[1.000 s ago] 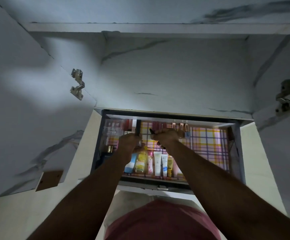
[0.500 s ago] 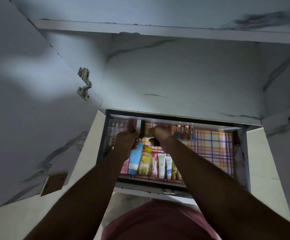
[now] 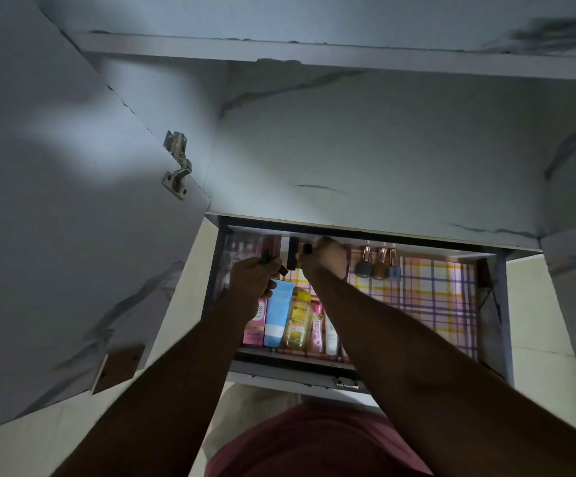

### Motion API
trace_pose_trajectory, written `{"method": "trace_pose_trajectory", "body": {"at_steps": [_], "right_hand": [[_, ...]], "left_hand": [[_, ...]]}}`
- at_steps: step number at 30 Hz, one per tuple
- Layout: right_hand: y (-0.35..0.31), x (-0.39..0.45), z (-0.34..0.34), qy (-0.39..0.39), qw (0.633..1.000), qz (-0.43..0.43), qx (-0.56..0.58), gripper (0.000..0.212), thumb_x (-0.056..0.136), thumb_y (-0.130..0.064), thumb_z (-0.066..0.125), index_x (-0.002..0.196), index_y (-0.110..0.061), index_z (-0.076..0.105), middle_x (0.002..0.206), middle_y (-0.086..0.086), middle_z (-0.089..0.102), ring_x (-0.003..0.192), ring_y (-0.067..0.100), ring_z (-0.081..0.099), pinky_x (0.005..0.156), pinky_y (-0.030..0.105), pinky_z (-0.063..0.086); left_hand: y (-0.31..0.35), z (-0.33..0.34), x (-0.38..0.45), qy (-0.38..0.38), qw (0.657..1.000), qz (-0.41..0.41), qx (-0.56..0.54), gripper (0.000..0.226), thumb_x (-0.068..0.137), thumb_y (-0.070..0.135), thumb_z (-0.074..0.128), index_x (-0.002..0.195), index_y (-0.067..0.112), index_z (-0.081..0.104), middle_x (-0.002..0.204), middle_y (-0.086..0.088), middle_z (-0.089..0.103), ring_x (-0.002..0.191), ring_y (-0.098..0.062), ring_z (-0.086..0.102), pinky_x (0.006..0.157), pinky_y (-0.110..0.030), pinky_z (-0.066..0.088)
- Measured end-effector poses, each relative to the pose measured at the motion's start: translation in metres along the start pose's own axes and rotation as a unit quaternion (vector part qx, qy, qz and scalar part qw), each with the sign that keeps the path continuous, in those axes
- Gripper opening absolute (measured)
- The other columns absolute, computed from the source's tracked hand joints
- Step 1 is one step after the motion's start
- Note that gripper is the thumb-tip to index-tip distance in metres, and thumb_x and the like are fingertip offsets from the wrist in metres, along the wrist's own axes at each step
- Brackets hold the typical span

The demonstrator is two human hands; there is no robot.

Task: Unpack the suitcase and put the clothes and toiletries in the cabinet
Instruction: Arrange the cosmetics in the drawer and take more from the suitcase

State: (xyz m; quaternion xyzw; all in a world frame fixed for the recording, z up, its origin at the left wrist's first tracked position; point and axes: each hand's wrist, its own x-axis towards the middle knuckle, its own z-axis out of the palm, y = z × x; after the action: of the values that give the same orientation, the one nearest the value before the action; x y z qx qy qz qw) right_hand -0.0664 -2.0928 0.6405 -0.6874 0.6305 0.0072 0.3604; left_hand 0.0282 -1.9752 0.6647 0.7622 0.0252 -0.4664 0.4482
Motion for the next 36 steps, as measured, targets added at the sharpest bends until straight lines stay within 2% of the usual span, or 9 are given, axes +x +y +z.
{"method": "trace_pose_trajectory", "body": {"at_steps": [3, 8, 13, 17, 22, 24, 28, 31, 36], "right_hand": [[-0.003, 0.0, 0.006, 0.003, 1.0, -0.001, 0.018, 0.028, 0.085, -0.037, 0.081, 0.104, -0.018, 0.07, 0.101, 0.003, 0.073, 0.096, 0.024, 0.069, 0.074, 0.033, 0.057], [0.002, 0.001, 0.007, -0.024, 0.998, -0.005, 0.065, 0.015, 0.092, -0.005, 0.064, 0.105, -0.009, 0.069, 0.098, 0.004, 0.066, 0.101, 0.025, 0.065, 0.077, 0.029, 0.048], [0.005, 0.002, 0.009, -0.032, 0.994, 0.002, 0.105, 0.025, 0.087, -0.003, 0.065, 0.109, -0.013, 0.072, 0.105, 0.001, 0.071, 0.098, 0.02, 0.065, 0.079, 0.027, 0.05], [0.007, 0.005, 0.008, -0.039, 0.982, 0.027, 0.181, 0.027, 0.09, -0.003, 0.062, 0.112, -0.011, 0.074, 0.112, 0.005, 0.075, 0.108, 0.027, 0.068, 0.096, 0.041, 0.058], [0.014, 0.002, -0.006, -0.037, 0.965, 0.059, 0.251, 0.02, 0.089, -0.009, 0.063, 0.1, -0.018, 0.078, 0.104, 0.003, 0.077, 0.103, 0.028, 0.071, 0.093, 0.038, 0.058], [0.018, -0.003, -0.024, -0.104, 0.936, 0.075, 0.328, 0.023, 0.087, 0.001, 0.066, 0.101, -0.012, 0.078, 0.099, 0.012, 0.078, 0.096, 0.035, 0.075, 0.085, 0.046, 0.062], [0.025, -0.016, -0.058, -0.248, 0.928, 0.006, 0.278, 0.02, 0.084, 0.006, 0.075, 0.103, -0.002, 0.078, 0.097, 0.019, 0.078, 0.077, 0.027, 0.073, 0.063, 0.033, 0.057], [0.03, -0.013, -0.06, -0.213, 0.944, -0.026, 0.252, 0.02, 0.078, 0.007, 0.083, 0.097, 0.0, 0.08, 0.093, 0.016, 0.078, 0.073, 0.022, 0.071, 0.058, 0.025, 0.057], [0.032, 0.006, -0.033, -0.102, 0.981, 0.033, 0.164, 0.014, 0.071, -0.007, 0.089, 0.068, -0.017, 0.078, 0.068, 0.0, 0.075, 0.069, 0.019, 0.076, 0.067, 0.036, 0.065]], "left_hand": [[-0.004, -0.002, 0.003, 0.003, 1.0, -0.006, 0.004, 0.024, 0.092, 0.027, 0.076, 0.097, 0.004, 0.071, 0.075, -0.006, 0.069, 0.064, -0.016, 0.061, 0.058, -0.029, 0.051], [-0.009, -0.006, 0.005, 0.002, 1.0, -0.009, 0.004, 0.023, 0.093, 0.027, 0.076, 0.097, 0.004, 0.072, 0.077, -0.007, 0.072, 0.061, -0.013, 0.06, 0.054, -0.027, 0.05], [-0.01, -0.004, 0.004, -0.012, 1.0, -0.003, 0.007, 0.023, 0.094, 0.026, 0.075, 0.098, 0.004, 0.071, 0.078, -0.007, 0.07, 0.065, -0.016, 0.06, 0.056, -0.026, 0.05], [-0.006, 0.0, 0.003, -0.012, 1.0, 0.004, 0.018, 0.022, 0.094, 0.028, 0.075, 0.1, 0.007, 0.073, 0.083, -0.008, 0.072, 0.067, -0.015, 0.062, 0.059, -0.027, 0.051], [-0.003, 0.012, 0.004, -0.018, 1.0, 0.005, -0.004, 0.016, 0.092, 0.021, 0.078, 0.094, 0.005, 0.074, 0.077, -0.01, 0.072, 0.055, -0.013, 0.057, 0.048, -0.025, 0.046], [-0.002, 0.019, 0.003, -0.027, 1.0, 0.012, -0.01, 0.014, 0.092, 0.017, 0.076, 0.092, 0.003, 0.074, 0.071, -0.009, 0.07, 0.05, -0.012, 0.054, 0.044, -0.023, 0.042], [0.002, 0.035, 0.003, -0.033, 0.999, 0.024, 0.021, 0.017, 0.09, 0.02, 0.079, 0.092, 0.004, 0.074, 0.066, -0.007, 0.069, 0.051, -0.013, 0.056, 0.046, -0.024, 0.044], [0.003, 0.046, 0.001, -0.039, 0.997, 0.034, 0.048, 0.025, 0.089, 0.025, 0.081, 0.093, 0.002, 0.073, 0.072, -0.01, 0.071, 0.052, -0.014, 0.058, 0.047, -0.025, 0.046], [0.003, 0.043, 0.006, -0.022, 1.0, 0.009, 0.018, 0.023, 0.093, 0.023, 0.076, 0.102, 0.002, 0.072, 0.082, -0.011, 0.074, 0.057, -0.014, 0.06, 0.05, -0.025, 0.049]]}}
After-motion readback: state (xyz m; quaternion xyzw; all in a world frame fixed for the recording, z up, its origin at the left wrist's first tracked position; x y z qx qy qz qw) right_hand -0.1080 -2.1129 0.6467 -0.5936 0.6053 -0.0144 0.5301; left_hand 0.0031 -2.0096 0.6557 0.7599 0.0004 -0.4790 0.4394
